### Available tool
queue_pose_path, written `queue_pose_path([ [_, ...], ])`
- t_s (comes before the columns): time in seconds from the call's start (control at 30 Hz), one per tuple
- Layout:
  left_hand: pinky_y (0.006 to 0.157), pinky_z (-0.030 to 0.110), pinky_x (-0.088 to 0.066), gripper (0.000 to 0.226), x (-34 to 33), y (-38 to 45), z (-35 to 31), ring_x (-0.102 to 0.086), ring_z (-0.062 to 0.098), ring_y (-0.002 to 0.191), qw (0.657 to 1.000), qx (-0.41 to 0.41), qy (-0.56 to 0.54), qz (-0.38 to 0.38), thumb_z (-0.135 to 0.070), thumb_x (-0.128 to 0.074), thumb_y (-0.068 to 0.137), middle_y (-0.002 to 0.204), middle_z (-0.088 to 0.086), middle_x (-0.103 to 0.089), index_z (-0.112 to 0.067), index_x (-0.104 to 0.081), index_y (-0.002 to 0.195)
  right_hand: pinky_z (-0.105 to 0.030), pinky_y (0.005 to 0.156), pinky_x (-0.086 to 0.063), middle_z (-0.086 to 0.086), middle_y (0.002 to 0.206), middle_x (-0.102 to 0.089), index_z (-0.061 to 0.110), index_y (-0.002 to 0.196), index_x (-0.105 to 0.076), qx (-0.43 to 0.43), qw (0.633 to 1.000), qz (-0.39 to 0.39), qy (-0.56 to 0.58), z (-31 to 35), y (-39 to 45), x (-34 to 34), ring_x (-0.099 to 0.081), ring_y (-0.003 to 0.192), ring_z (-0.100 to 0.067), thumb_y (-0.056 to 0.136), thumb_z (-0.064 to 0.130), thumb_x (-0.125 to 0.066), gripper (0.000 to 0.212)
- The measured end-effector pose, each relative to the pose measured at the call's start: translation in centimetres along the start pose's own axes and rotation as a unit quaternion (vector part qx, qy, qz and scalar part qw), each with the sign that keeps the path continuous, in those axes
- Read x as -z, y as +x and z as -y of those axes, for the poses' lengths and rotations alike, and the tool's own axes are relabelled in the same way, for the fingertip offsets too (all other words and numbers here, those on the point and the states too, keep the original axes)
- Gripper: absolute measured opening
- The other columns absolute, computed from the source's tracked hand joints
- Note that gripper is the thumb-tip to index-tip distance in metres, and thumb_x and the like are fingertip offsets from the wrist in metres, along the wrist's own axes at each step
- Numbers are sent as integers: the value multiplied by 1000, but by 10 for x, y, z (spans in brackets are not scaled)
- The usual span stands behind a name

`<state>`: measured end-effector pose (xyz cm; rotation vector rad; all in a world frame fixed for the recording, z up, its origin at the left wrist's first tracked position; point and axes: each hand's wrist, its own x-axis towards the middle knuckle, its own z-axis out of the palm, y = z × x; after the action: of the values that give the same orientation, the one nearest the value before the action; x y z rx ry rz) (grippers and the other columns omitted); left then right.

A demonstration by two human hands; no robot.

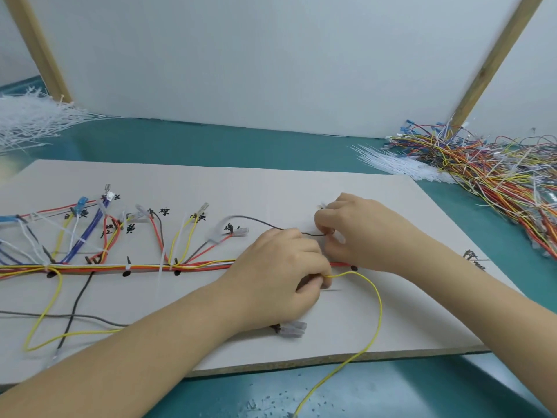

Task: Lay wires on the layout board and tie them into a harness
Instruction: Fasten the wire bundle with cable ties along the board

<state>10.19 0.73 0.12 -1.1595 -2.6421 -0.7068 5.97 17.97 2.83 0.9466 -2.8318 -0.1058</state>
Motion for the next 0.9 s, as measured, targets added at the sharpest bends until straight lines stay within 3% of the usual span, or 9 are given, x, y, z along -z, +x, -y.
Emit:
queue_pose_path([
  [0.17,72,26,-31,22,3,0,-3,-50,17,79,1000,9,-2,30,-21,-49,78,79,-8,-62,-24,-70,81,-22,63,-17,-2,70,-44,13,78,-43,-13,1000,-20,15,12,-15,-3,-41,69,-28,78,11,-53,10],
  [0.27,74,30,-35,21,3,0,-2,-52,18,81,1000,9,7,24,-22,-49,78,80,-8,-63,-24,-70,81,-14,71,-15,2,71,-40,16,78,-39,-13,999,-16,34,16,-24,-2,-41,68,-25,83,17,-59,21],
  [0.37,76,34,-41,20,2,0,-2,-55,20,84,1000,14,17,18,-22,-50,78,82,-7,-64,-21,-69,82,-22,85,-39,2,71,-46,13,80,-48,-26,997,-2,73,20,-47,-4,-47,69,-28,84,18,-55,9],
  [0.4,75,34,-42,19,2,0,-2,-56,20,85,1000,13,16,14,-20,-50,78,82,-6,-64,-21,-69,81,-35,82,-50,-1,70,-50,10,81,-55,-26,996,-23,81,22,-56,-6,-50,66,-30,82,14,-54,5],
  [0.47,75,32,-42,19,1,0,-1,-56,19,86,1000,13,12,8,-19,-51,78,83,-7,-64,-21,-69,81,-45,64,-56,-6,71,-60,7,86,-64,-47,993,-72,83,22,-69,-10,-58,63,-34,81,9,-53,12],
  [0.6,76,32,-43,19,-1,-1,0,-58,18,88,1000,15,2,7,-19,-52,78,86,-9,-66,-20,-70,83,-51,90,-46,-7,88,-74,5,85,-72,15,987,-161,3,15,-82,-17,-67,98,-32,92,14,-37,36],
  [0.7,76,36,-45,18,0,0,1,-58,20,86,1000,14,-3,14,-17,-52,77,86,-7,-65,-20,-69,83,-57,92,-41,4,99,-73,11,86,-72,41,989,-143,3,2,-90,-18,-59,113,-32,101,29,-24,54],
  [0.8,77,35,-42,21,-1,0,1,-56,18,88,1000,17,8,24,-19,-48,81,89,-8,-64,-22,-68,86,-52,97,-43,8,103,-70,16,88,-71,35,993,-112,34,-16,-98,-17,-53,123,-24,95,30,-35,39],
  [0.9,77,30,-38,24,-1,-2,1,-55,16,90,1000,20,5,24,-22,-45,85,91,-10,-64,-24,-69,89,-31,102,-40,7,92,-62,19,88,-72,42,990,-88,103,-41,-104,-14,-49,122,-16,93,34,-43,33],
])
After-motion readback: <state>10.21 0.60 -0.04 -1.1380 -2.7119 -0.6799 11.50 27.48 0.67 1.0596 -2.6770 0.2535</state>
